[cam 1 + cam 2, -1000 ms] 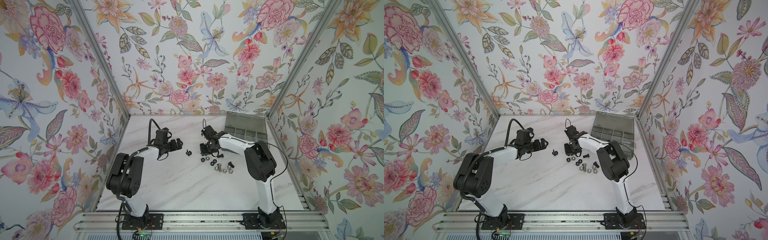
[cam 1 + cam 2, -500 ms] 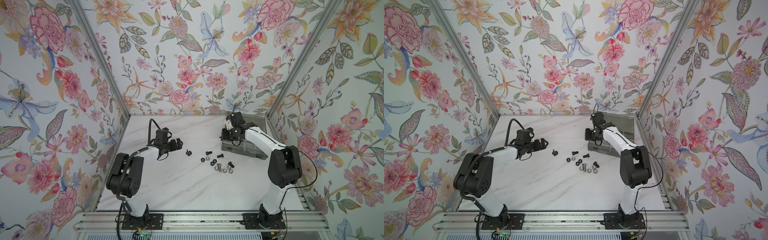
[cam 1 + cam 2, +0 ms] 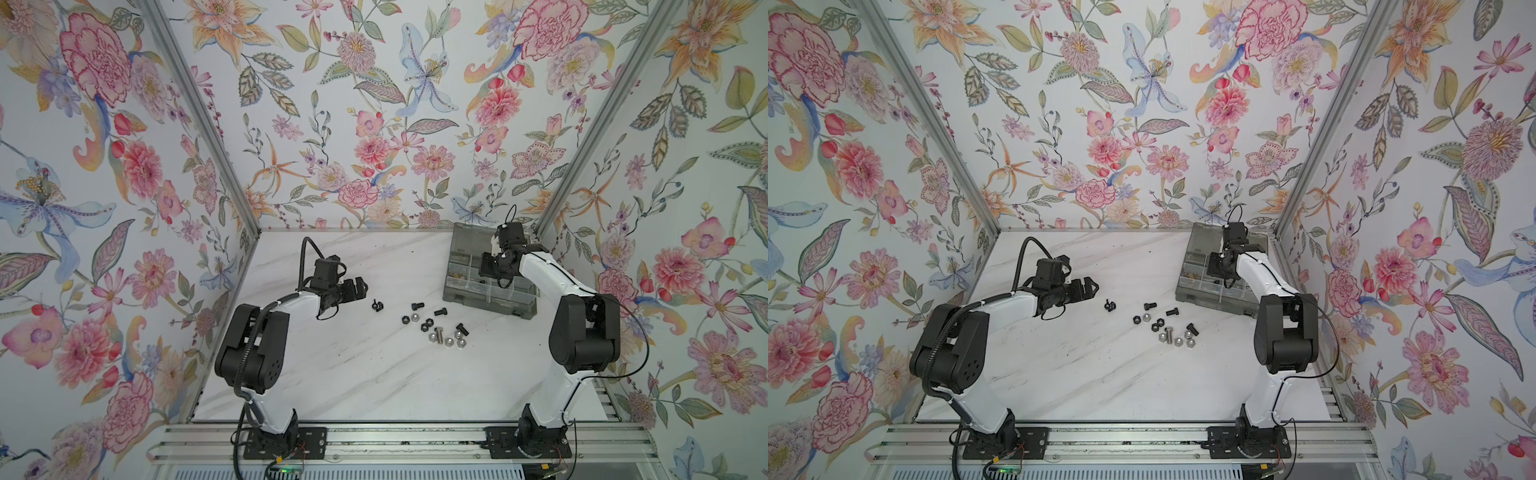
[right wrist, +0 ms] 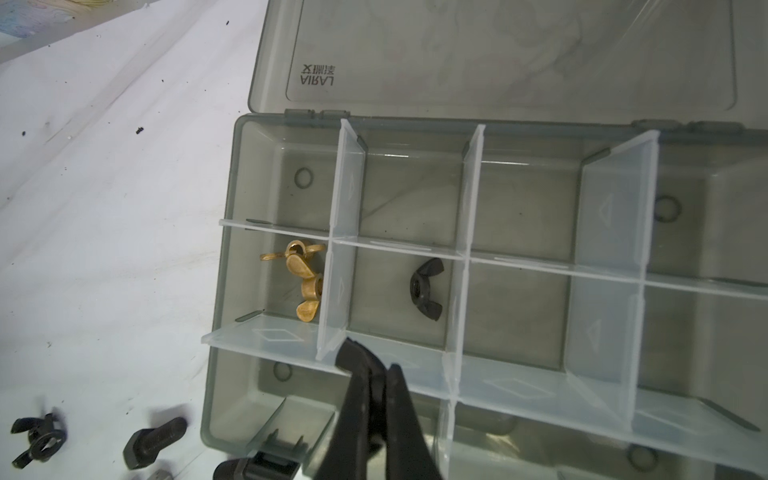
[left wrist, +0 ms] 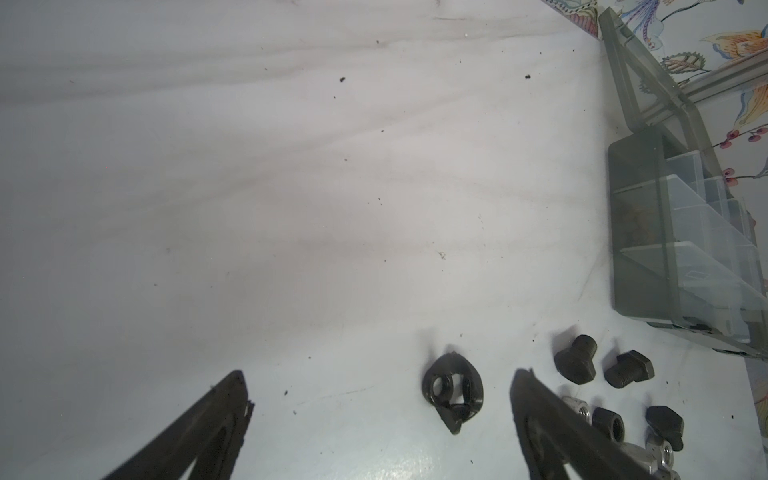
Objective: Sort the screws and nuts into containers
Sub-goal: Place the nut into the container.
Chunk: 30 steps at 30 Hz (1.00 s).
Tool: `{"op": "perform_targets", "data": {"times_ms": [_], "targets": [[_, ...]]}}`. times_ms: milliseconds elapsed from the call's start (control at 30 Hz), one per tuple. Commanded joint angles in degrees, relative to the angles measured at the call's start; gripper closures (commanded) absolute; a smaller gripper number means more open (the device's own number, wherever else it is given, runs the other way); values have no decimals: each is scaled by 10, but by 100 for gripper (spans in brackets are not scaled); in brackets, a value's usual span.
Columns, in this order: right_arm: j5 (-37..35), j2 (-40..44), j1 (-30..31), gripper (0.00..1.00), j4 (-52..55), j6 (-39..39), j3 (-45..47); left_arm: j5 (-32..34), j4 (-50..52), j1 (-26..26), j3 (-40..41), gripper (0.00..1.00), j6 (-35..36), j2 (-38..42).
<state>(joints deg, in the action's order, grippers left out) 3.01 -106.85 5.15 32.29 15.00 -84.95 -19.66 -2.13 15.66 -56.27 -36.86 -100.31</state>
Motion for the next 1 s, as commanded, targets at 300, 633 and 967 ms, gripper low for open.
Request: {"op": "perform_targets", "data": {"times_ms": [300,633,967], "targets": [[-29,-65,-8,100,12,-19,-39,38,43,25,-39,0,20,-17],[-31,-82,-8,75,12,-25,-52,75,77,40,-70,1,24,-34],[4,-39,-8,61,13,-29,-48,124,115,83,-117,1,24,-60]]}}
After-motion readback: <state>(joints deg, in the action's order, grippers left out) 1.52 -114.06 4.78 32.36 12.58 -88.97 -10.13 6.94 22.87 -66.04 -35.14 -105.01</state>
